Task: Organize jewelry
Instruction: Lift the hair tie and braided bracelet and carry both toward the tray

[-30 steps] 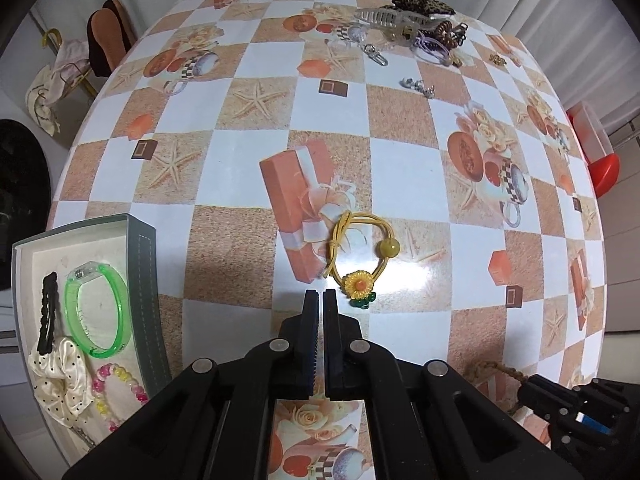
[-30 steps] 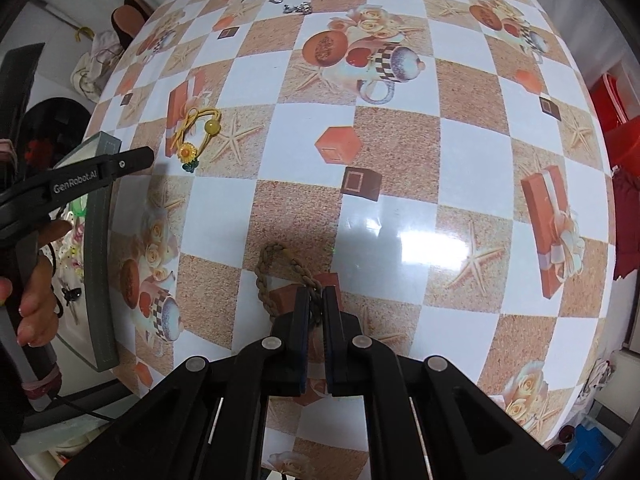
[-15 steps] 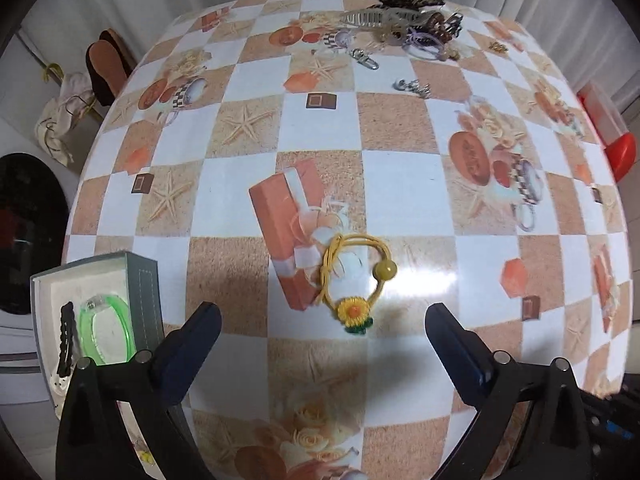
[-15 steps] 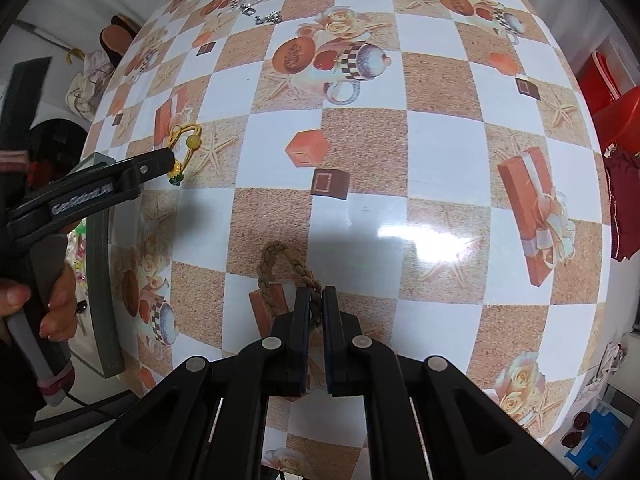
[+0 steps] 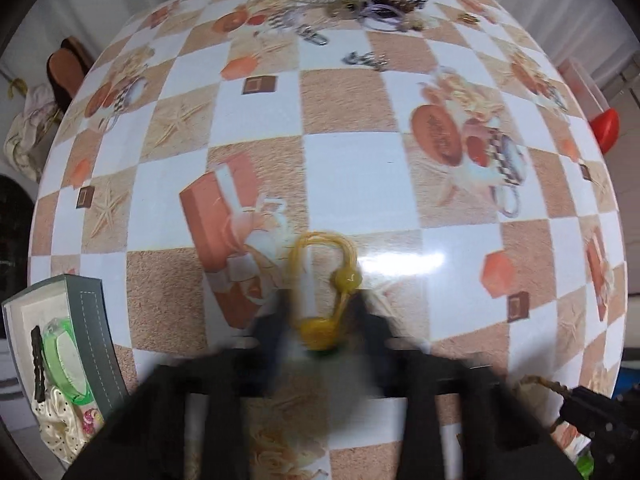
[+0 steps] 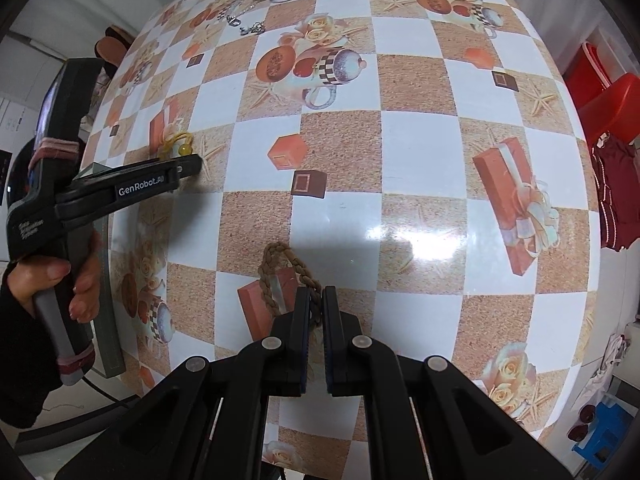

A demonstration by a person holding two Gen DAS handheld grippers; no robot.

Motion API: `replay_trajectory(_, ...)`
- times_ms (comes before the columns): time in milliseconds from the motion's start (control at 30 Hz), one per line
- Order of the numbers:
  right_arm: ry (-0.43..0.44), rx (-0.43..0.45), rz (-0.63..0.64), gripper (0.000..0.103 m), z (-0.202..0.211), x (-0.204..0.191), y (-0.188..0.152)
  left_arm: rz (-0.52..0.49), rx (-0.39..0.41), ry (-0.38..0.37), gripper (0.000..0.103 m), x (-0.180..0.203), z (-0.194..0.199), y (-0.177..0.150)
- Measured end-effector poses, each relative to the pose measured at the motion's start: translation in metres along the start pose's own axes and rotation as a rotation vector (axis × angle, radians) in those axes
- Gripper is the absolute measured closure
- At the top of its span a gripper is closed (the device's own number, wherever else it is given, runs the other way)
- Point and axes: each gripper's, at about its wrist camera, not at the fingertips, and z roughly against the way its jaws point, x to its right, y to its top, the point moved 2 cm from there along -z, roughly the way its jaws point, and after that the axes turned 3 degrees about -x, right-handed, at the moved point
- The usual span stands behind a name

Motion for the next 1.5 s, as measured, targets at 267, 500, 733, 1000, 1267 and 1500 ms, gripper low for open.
replay_trajectory(267, 0.016, 0.02, 0.0, 0.097, 0.009, -0.005, 0.001, 0.04, 0.046, -0.087, 0.083, -0.007, 0.029, -0.015)
replay_trajectory(500, 0.029, 0.029, 0.012, 0.097, 0.017, -0.017, 0.002, 0.073, 0.075, -0.108, 0.083, -0.011, 0.066, -0.041)
replay_trajectory(733, 0.037, 0.04, 0.043, 0.097, 0.025, -0.037, 0.001, 0.12, 0.097, -0.116, 0.083, -0.026, 0.09, -0.066)
replay_trajectory(1000, 0.05, 0.053, 0.092, 0.097, 0.032, -0.069, 0.0, 0.174, 0.122, -0.112, 0.083, -0.051, 0.114, -0.098)
replay_trajectory(1267, 0.072, 0.06, 0.17, 0.097, 0.037, -0.111, 0.0, 0.261, 0.154, -0.098, 0.083, -0.087, 0.137, -0.131)
replay_trajectory(1500, 0.097, 0.051, 0.266, 0.097, 0.034, -0.16, -0.003, 0.359, 0.163, -0.07, 0.083, -0.128, 0.149, -0.168)
